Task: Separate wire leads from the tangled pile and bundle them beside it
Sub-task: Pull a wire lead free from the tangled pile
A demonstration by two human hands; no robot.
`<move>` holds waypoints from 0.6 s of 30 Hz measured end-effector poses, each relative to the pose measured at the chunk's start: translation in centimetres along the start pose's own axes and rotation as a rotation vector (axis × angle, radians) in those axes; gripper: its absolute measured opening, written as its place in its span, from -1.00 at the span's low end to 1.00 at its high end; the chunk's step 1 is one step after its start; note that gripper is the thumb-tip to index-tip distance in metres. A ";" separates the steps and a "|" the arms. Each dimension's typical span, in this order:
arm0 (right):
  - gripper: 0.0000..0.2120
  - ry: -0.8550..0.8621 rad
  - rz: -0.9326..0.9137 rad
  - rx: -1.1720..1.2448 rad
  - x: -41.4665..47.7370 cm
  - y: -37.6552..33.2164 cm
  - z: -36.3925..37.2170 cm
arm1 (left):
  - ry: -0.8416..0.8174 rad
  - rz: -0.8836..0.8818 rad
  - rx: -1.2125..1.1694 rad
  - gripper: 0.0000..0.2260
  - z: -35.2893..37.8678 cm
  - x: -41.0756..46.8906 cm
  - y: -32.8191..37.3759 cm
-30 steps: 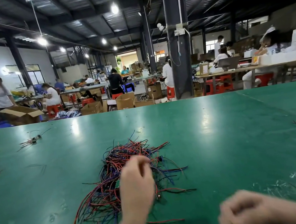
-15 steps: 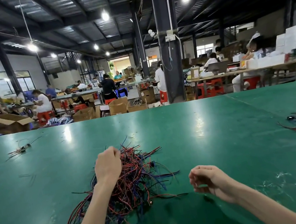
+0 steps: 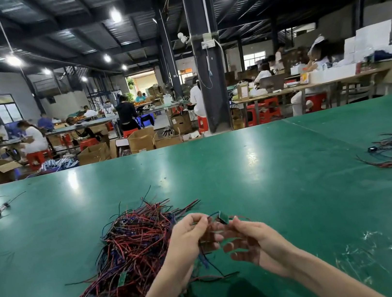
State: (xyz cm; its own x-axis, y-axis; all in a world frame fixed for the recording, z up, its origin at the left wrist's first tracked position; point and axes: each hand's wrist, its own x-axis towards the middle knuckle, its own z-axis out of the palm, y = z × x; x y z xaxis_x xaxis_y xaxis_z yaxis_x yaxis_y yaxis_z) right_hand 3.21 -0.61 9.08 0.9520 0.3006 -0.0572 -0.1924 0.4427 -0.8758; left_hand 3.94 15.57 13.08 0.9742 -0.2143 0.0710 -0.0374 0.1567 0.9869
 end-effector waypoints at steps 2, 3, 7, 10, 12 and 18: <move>-0.76 0.057 -0.020 0.021 0.1 0.5 -0.5 | -0.040 -0.088 -0.021 -0.90 0.5 -0.6 -1.7; -0.78 0.087 -0.038 0.036 0.1 0.7 -0.8 | -0.057 -0.120 -0.009 -0.90 0.7 -0.9 -2.4; -0.86 0.181 -0.089 -0.014 0.0 1.1 -1.3 | -0.089 -0.199 0.034 -0.87 1.1 -1.3 -4.1; -0.87 0.236 -0.105 -0.106 -0.5 1.3 -1.3 | -0.080 -0.196 0.082 -0.81 1.1 -1.3 -4.8; -0.88 0.258 -0.111 -0.132 -0.8 1.4 -1.3 | -0.097 -0.169 0.130 -0.84 1.1 -1.4 -5.3; -0.96 0.383 -0.149 -0.073 -0.9 1.5 -1.7 | 0.030 0.258 0.694 -0.83 0.4 -2.1 -6.4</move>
State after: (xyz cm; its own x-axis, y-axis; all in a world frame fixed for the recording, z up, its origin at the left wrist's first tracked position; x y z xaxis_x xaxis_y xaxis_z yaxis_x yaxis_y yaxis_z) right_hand 2.48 -1.66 6.98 0.9906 -0.1039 -0.0895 -0.0419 0.3924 -0.9188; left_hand 2.09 14.62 6.66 0.9206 -0.2252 0.3191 -0.3888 -0.4496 0.8042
